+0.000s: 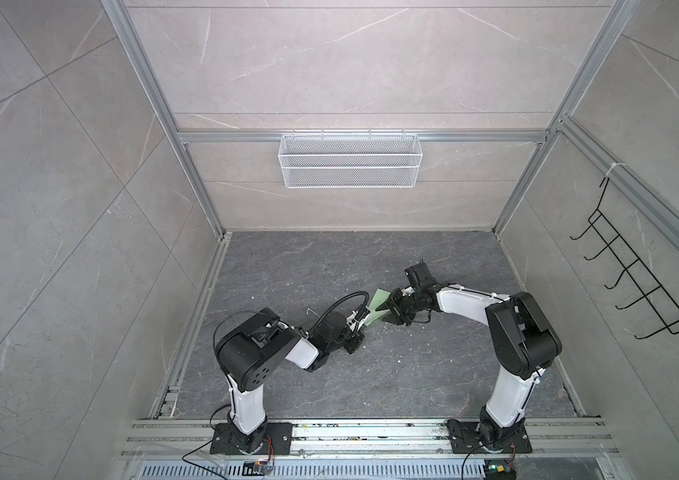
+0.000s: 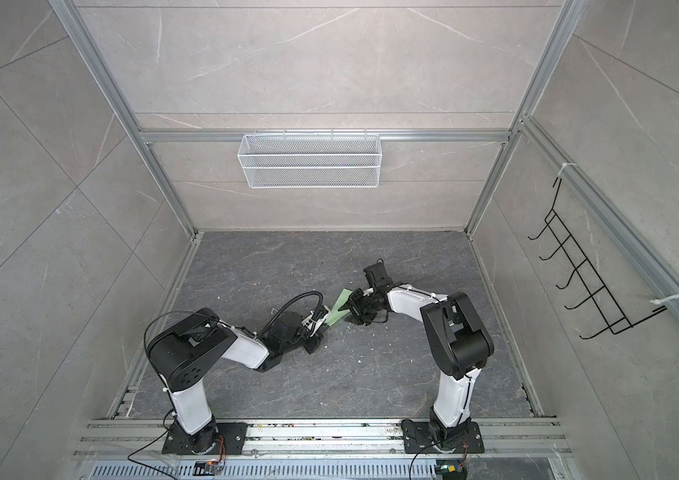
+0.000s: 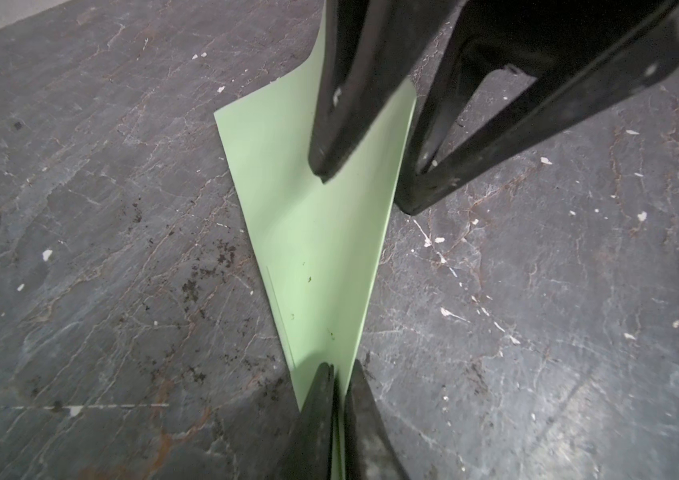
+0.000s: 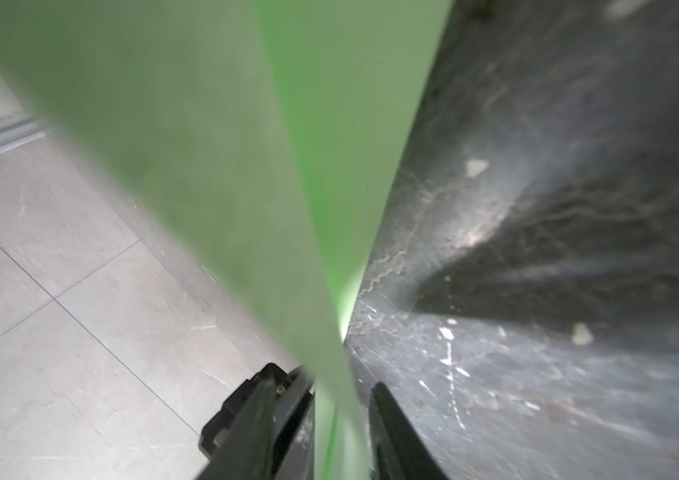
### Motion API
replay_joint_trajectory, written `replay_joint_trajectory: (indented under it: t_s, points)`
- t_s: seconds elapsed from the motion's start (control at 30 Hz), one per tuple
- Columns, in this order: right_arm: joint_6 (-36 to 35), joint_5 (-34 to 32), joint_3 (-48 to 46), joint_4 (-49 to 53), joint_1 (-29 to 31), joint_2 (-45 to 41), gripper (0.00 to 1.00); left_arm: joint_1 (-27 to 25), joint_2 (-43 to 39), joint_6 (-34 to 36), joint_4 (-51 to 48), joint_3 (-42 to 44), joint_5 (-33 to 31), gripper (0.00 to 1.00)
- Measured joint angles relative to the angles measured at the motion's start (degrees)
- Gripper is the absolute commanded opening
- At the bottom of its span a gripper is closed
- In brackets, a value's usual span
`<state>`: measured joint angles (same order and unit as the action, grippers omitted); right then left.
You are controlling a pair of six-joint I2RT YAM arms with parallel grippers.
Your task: Fold a paper plane with a square sheet of paper (pick it up from the middle)
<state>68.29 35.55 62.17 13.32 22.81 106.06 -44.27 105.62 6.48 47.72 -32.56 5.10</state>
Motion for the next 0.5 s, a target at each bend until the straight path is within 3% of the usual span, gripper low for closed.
replay_joint_trajectory:
  t_s: [0.27, 0.5]
  points:
    - [-3.28, -2.14, -0.02, 0.85, -0.72, -1.86, 0.59, 0.28, -0.11, -5.62, -2.69, -0.98, 1.2, 0.08]
    - [-14.82, -6.01, -3.96, -2.64, -1.2, -10.91, 0.6, 2.78, -0.37, -11.93, -5.4, -2.1, 5.35, 0.08]
